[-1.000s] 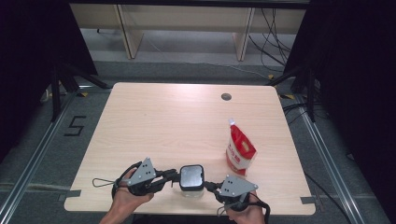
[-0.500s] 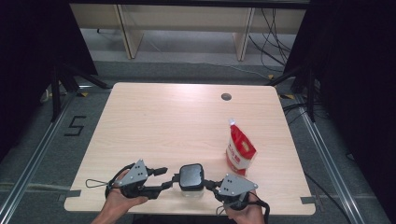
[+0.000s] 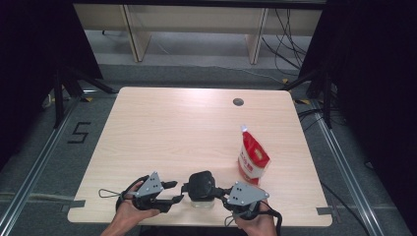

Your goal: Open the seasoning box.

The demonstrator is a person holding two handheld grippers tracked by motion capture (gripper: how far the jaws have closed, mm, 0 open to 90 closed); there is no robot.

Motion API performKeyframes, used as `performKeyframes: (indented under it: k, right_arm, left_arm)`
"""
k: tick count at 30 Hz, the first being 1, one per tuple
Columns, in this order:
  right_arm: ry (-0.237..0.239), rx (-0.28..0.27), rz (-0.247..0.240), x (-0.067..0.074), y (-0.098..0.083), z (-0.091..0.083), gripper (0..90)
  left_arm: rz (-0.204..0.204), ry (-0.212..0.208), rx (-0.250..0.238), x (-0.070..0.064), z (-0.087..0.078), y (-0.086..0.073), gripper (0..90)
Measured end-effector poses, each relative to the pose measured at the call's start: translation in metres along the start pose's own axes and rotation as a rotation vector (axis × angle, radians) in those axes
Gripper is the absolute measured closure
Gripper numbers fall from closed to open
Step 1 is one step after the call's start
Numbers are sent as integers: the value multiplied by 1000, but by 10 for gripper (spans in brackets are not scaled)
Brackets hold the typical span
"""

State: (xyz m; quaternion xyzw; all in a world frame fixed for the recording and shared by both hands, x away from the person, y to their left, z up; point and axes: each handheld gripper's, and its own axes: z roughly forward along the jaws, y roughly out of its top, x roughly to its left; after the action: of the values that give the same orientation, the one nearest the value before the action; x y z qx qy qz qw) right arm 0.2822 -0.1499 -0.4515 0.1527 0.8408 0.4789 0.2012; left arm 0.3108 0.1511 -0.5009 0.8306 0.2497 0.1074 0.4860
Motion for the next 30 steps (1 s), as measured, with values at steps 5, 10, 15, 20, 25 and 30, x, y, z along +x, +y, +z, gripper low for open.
performKeyframes:
  k: [5, 10, 15, 20, 25, 30]
  right_arm:
    - [-1, -6, -8, 0, 4, 0, 898]
    - [-4, -9, -25, 0, 8, 1, 899]
    - [0, -15, -22, 1, 11, 2, 898]
    - [0, -18, -21, 3, 17, 3, 896]
    - [9, -26, -31, 4, 22, 5, 894]
    - [7, -31, -39, 5, 26, 7, 893]
  left_arm:
    - [12, -8, 4, 0, 4, -2, 514]
    - [35, -36, 15, -2, 8, -1, 580]
    - [29, -45, 25, -4, 10, -2, 647]
    - [41, -21, 30, -3, 9, -3, 725]
    - [45, -23, 29, -4, 9, -3, 735]
    - [56, -18, 34, -5, 9, -3, 738]
